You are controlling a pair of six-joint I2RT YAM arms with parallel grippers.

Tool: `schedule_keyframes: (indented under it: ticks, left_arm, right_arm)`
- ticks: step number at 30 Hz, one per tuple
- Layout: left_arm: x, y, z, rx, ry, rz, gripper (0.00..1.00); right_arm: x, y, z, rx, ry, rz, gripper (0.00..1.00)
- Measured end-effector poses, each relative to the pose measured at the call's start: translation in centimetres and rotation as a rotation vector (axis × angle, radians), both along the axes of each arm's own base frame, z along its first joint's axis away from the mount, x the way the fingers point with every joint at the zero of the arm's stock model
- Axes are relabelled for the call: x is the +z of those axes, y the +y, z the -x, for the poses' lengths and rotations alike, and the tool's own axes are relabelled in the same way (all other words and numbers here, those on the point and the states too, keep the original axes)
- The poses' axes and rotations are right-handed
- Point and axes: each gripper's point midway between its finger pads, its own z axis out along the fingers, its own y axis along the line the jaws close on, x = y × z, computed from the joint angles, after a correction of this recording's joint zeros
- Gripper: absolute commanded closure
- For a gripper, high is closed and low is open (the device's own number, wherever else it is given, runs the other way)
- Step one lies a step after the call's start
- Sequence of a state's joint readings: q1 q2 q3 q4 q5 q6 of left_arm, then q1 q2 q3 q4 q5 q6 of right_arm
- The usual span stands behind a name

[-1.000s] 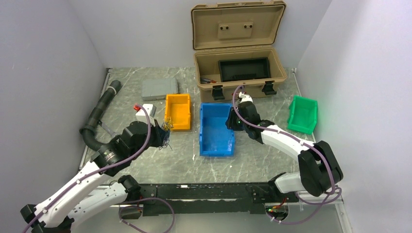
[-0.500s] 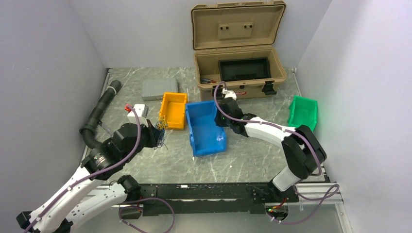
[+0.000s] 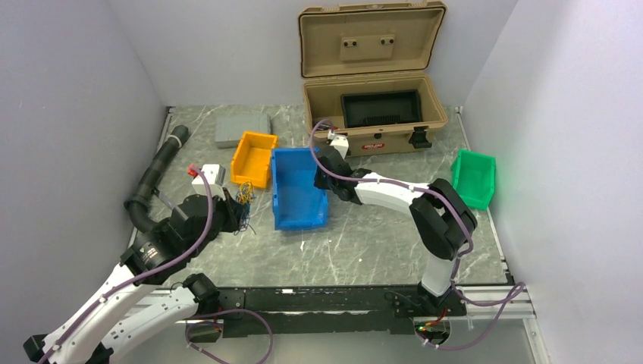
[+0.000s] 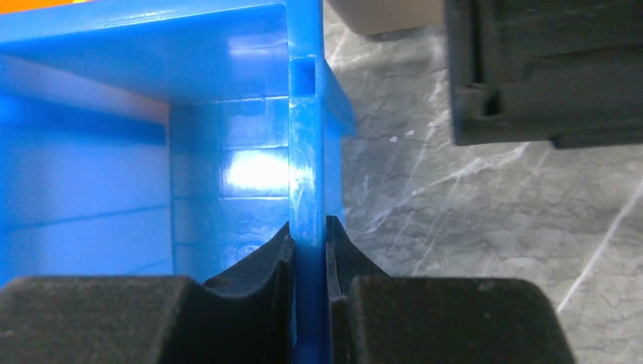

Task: Untangle the cables
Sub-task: Move the bin to the center of the board.

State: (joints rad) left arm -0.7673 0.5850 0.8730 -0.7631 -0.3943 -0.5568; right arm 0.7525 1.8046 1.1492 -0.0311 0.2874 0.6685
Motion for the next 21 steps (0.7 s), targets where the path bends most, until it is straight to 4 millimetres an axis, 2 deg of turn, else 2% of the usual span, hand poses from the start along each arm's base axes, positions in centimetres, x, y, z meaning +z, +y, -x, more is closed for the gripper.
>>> schedule_keyframes:
  ticks: [4,7,9,10,11,12,13,14,16,21]
  left_arm:
    - [-0.2,0.1,-0.1,0.007,0.004,-0.012,1.00]
    - [-0.4,0.1,-0.3,0.010,0.011,-0.023,1.00]
    - [-0.7,-0.1,-0.5,0.010,0.019,-0.033,1.00]
    - [-0.8,-0.2,-0.6,0.011,0.023,-0.036,1.00]
    - [-0.9,-0.3,-0.7,0.009,0.027,-0.038,1.00]
    - [-0.9,-0.4,-0.8,0.008,0.029,-0.038,1.00]
    - [-0.9,-0.6,-0.9,0.005,0.030,-0.038,1.00]
    - [-1.0,-0.7,-0.9,0.001,0.032,-0.037,1.00]
    - [-1.0,-0.9,-1.0,-0.010,0.034,-0.040,1.00]
    - [-1.2,-2.3,-1.0,-0.082,0.048,-0.050,1.00]
  right_arm:
    - [0.0,-1.2,-0.4,-0.084,-0.009,0.012,0.99]
    - [0.0,-2.5,-0.4,-0.124,-0.012,0.022,0.88]
    - [0.1,-2.8,-0.4,-0.114,-0.013,0.033,0.88]
    - [0.1,-2.8,-0.4,-0.108,-0.015,0.040,0.82]
    - [0.1,-2.8,-0.4,-0.104,-0.016,0.043,0.69]
    - [0.1,-2.8,-0.4,-0.097,-0.017,0.048,0.49]
    - [0.2,-2.9,-0.4,-0.095,-0.017,0.049,0.33]
    - [0.3,-2.9,-0.4,-0.090,-0.021,0.049,0.23]
    - [0.9,-2.9,-0.3,-0.078,-0.031,0.044,0.15]
    - [3.9,-3.4,0.6,-0.042,-0.077,0.010,0.13]
